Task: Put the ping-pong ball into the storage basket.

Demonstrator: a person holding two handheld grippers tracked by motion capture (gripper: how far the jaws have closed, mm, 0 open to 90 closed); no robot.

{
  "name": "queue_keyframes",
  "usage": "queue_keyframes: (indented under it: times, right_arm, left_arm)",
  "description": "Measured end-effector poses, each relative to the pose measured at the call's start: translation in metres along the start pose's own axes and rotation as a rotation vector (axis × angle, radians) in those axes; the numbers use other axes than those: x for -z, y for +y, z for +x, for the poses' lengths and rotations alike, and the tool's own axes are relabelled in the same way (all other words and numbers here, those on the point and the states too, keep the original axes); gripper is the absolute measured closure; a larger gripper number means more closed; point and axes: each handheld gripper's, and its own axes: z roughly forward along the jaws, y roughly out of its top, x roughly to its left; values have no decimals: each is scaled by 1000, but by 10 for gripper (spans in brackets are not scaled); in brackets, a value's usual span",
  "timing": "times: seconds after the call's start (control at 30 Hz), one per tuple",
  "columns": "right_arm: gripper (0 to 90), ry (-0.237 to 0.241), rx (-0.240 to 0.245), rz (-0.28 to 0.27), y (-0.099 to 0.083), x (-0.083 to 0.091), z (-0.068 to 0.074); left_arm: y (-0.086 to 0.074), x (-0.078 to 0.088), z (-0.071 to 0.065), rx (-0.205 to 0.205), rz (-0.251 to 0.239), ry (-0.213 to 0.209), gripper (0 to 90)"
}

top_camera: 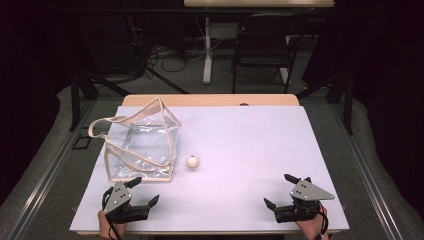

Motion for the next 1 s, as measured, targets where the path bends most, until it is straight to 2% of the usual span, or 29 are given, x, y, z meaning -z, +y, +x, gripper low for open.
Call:
queue_keyframes:
  times: [0.67,1.0]
  right_arm:
    - [0,10,21,40,3,-9,5]
    - [1,27,38,67,14,-18,9]
  left_arm:
    - [-2,-1,1,-5,-2,-8,160]
    - [-2,0,0,-6,-6,2,160]
